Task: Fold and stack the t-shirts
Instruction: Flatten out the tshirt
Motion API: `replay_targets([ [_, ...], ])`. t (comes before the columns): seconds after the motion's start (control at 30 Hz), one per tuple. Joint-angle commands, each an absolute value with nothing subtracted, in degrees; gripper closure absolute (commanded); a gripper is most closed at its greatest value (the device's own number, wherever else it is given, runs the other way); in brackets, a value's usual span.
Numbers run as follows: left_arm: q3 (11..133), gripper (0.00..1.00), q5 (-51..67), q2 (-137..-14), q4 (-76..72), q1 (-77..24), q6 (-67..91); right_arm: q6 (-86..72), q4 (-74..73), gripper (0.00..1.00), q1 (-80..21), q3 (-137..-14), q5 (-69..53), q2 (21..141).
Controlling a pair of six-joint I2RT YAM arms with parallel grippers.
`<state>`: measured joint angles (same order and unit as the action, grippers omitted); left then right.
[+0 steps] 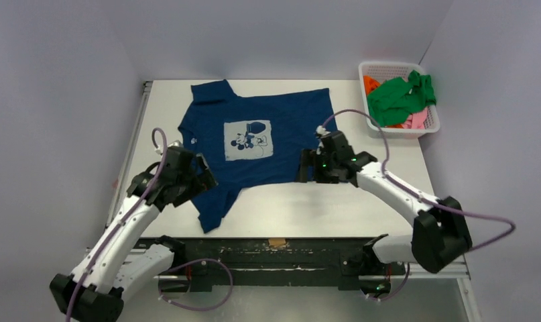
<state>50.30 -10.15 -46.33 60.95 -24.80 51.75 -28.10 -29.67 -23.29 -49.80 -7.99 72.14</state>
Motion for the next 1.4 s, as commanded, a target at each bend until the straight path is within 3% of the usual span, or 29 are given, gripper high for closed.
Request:
replay_targets([
  [0.0,47.3,0.0,-2.7,-55.0,42.4,-15.2,47.3,-34.3,-14.8,0.17,-38.4,-53.4,-11.0,82.5],
  [0.13,46.5,0.0,-0.3,-62.5,35.5,-11.2,46.7,-35.7,-8.7,0.26,-51.3,-61.3,-9.4,96.9],
  [0.3,45.5,0.0,3.2,-72.9,30.3,-8.7,48.7,-34.3,-8.6,0.39,-59.9,-74.3,-5.7,111.6],
  [0.73,46.5,0.0,0.4,-82.3,30.3,-7.4,49.4,-34.4,-9.0,0.65,-64.1,-78.7,7.7,120.5],
  [1.07,49.8,0.0,2.1,-87.3,31.6,-6.4,48.6,-28.3,-7.0,0.56,-64.1,-73.3,0.3,114.5],
  [1.37,54.0,0.0,2.1,-90.2,34.4,-6.0,46.4,-26.1,-10.5,0.56,-64.1,-74.6,3.8,115.0],
])
